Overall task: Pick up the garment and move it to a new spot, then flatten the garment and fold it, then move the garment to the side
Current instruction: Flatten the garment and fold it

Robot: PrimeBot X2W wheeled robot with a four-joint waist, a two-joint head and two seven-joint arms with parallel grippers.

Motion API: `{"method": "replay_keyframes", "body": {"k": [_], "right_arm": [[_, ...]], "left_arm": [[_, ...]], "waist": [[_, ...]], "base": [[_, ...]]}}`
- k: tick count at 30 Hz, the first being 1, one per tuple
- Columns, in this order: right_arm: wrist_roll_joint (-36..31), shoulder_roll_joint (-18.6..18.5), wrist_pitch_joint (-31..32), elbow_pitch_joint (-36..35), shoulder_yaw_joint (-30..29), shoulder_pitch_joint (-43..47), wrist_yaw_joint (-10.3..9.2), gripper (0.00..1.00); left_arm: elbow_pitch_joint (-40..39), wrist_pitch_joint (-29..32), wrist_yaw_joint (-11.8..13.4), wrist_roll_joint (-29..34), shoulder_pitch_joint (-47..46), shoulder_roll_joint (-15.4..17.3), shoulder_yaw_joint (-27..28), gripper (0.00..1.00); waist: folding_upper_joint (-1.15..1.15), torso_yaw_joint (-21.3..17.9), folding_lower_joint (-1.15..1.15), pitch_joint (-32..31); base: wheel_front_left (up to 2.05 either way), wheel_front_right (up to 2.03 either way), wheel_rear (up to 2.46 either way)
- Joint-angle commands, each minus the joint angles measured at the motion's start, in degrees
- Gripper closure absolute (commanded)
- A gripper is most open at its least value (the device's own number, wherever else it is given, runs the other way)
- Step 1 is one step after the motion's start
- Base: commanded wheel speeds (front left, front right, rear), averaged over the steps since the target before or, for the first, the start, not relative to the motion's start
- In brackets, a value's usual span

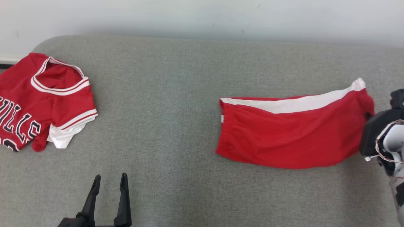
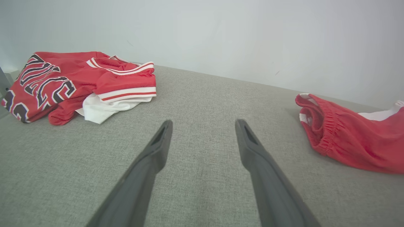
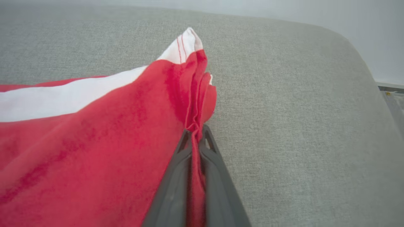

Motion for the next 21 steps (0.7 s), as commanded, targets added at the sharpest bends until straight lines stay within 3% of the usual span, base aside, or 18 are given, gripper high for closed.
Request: {"method": "replay_keyframes", "body": {"k": [1,11,21], "right_arm": [[-0.5,-0.5,-0.3,-0.4,-0.4,0.8,-0.14,1.0],[-4.9,-1.4,1.4,-5.3,-5.5,3.9,-0.14,1.0],[-3.9,2.4,5.8,-15.3,0.8,5.1,-0.14,1.0]], "left_arm": [[0.0,-0.2,0.1,-0.3,0.3,-0.1,0.0,0.0],[0.0,-0.2,0.5,-0.9,0.8,-0.1,-0.7,0.0],[0.5,-0.2,1.0,-1.4,0.6,-0.1,-1.3,0.0]], "waist": [[0.0,-0.8,0.0,-1.0],[0.0,-1.1,0.0,-1.9],[0.0,-1.5,0.0,-3.4]], "base": [[0.0,0.0,0.0],[0.0,0.0,0.0],[0.0,0.0,0.0]]}}
